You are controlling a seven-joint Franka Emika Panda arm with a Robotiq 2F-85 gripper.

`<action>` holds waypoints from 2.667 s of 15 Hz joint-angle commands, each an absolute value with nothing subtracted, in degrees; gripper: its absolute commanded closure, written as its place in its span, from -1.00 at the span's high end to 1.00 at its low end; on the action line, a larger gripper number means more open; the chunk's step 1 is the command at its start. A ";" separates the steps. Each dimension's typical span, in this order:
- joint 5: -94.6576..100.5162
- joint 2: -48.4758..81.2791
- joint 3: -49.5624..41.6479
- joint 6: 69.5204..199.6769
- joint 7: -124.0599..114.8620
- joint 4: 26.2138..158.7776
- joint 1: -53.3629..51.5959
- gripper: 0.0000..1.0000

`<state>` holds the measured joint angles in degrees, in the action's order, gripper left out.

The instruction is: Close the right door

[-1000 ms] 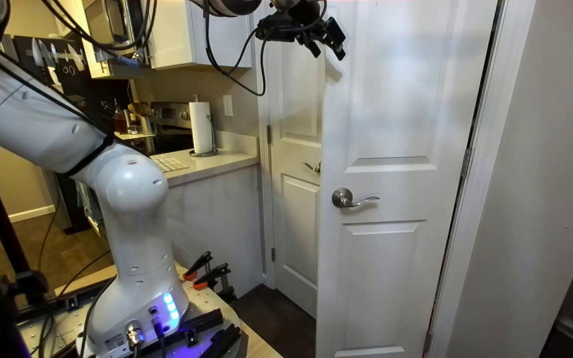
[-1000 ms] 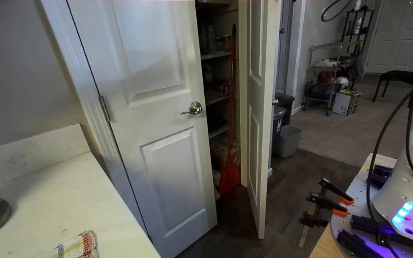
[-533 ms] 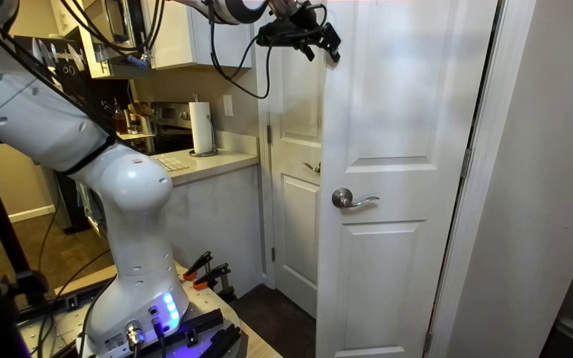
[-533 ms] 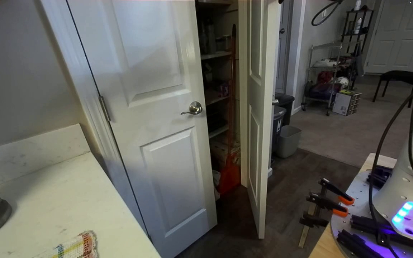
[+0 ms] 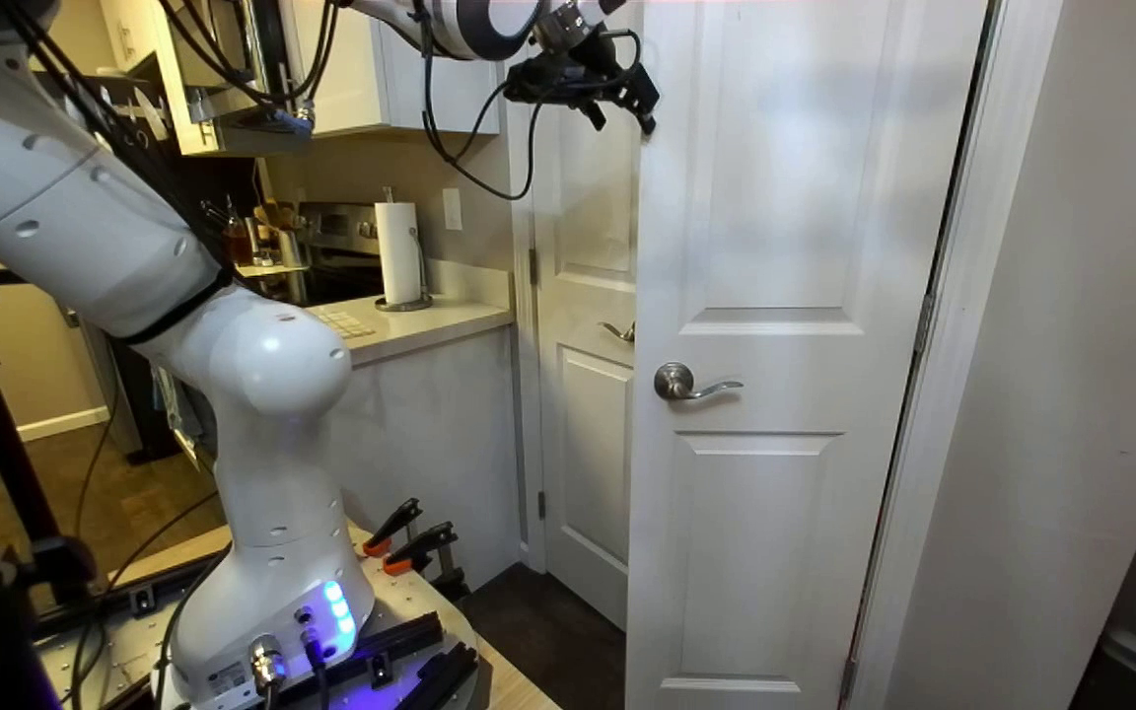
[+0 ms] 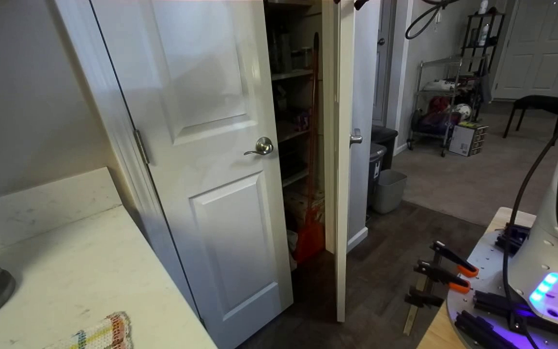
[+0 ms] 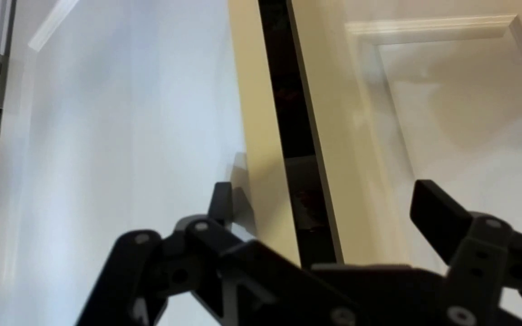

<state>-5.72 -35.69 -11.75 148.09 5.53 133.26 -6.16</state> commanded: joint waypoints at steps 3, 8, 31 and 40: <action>-10.41 -30.90 -10.70 154.57 11.03 131.03 -11.91 1.00; -9.45 -30.87 -9.37 155.39 10.96 131.90 -12.05 1.00; -6.24 -19.10 -9.64 171.62 13.28 125.19 -9.86 1.00; -16.03 -5.39 -19.90 172.55 25.44 109.85 -24.76 1.00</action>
<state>-10.35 -9.82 -16.83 171.61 18.85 115.17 -20.77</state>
